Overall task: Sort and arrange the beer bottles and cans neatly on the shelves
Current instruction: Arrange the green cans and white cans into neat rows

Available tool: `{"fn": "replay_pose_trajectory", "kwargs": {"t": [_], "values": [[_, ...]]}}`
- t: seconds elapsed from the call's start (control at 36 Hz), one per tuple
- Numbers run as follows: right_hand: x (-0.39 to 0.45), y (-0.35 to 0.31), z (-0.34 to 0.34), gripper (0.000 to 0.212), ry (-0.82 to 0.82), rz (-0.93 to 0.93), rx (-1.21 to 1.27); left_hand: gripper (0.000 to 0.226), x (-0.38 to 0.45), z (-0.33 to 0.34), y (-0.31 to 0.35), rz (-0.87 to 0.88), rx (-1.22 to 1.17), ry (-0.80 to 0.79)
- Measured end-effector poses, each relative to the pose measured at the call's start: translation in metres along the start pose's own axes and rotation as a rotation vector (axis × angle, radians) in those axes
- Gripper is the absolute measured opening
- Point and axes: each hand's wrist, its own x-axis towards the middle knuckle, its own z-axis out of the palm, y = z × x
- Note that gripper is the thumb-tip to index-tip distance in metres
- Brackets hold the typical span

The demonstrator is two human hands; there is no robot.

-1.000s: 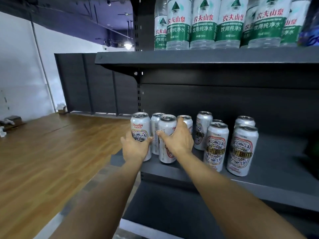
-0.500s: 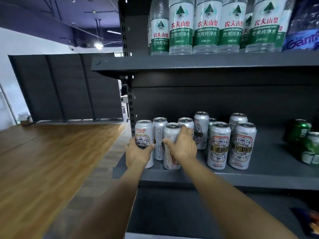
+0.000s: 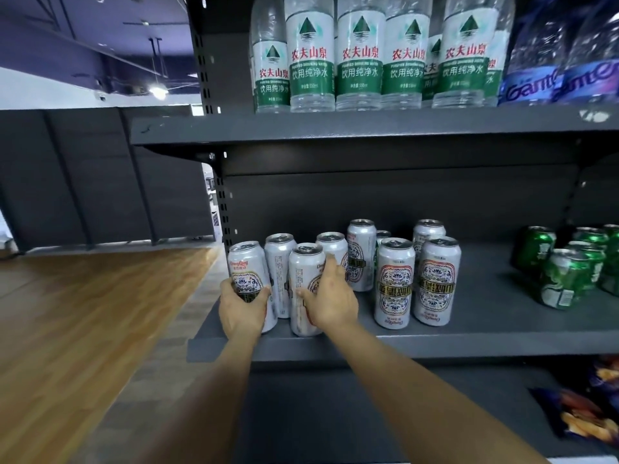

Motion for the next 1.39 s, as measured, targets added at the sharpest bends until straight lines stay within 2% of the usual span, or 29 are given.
{"fn": "replay_pose_trajectory", "kwargs": {"t": [0.06, 0.19, 0.25, 0.31, 0.36, 0.44, 0.58, 0.83, 0.89, 0.97, 1.14, 1.25, 1.39], "values": [[0.000, 0.004, -0.001, 0.078, 0.020, 0.001, -0.016, 0.056, 0.001, 0.002, -0.003, 0.020, 0.018, 0.006], [-0.008, 0.024, -0.013, 0.051, 0.169, -0.031, -0.036, 0.069, -0.001, 0.001, -0.006, 0.057, 0.073, -0.037], [-0.014, 0.036, -0.022, 0.042, 0.238, -0.026, -0.012, 0.073, -0.013, -0.001, 0.000, 0.085, 0.130, 0.045], [-0.019, 0.052, -0.034, 0.036, 0.296, -0.013, 0.017, 0.064, -0.035, -0.002, 0.014, 0.141, 0.192, 0.217], [-0.022, 0.071, -0.049, 0.032, 0.342, 0.002, 0.031, 0.053, -0.060, 0.002, 0.031, 0.235, 0.177, 0.305], [-0.021, 0.106, -0.078, 0.027, 0.396, 0.031, 0.042, 0.042, -0.093, 0.028, 0.054, 0.342, 0.158, 0.207], [-0.015, 0.178, -0.138, 0.026, 0.435, 0.068, 0.016, 0.039, -0.166, 0.106, 0.093, 0.460, 0.098, 0.053], [0.007, 0.286, -0.212, 0.027, 0.335, 0.080, -0.078, 0.025, -0.279, 0.241, 0.136, 0.392, 0.001, -0.182], [0.014, 0.299, -0.215, 0.025, 0.288, 0.090, -0.088, 0.028, -0.288, 0.262, 0.137, 0.363, -0.006, -0.234], [0.028, 0.311, -0.216, 0.024, 0.232, 0.087, -0.092, 0.047, -0.293, 0.290, 0.138, 0.313, 0.017, -0.291], [0.071, 0.318, -0.214, 0.031, 0.119, 0.069, -0.091, 0.079, -0.275, 0.335, 0.143, 0.190, -0.017, -0.253], [0.099, 0.314, -0.208, 0.036, 0.028, 0.029, -0.065, 0.089, -0.253, 0.357, 0.140, 0.117, -0.050, -0.210], [0.132, 0.304, -0.200, 0.045, -0.097, -0.030, -0.051, 0.099, -0.224, 0.377, 0.136, -0.057, -0.079, -0.108]]}}
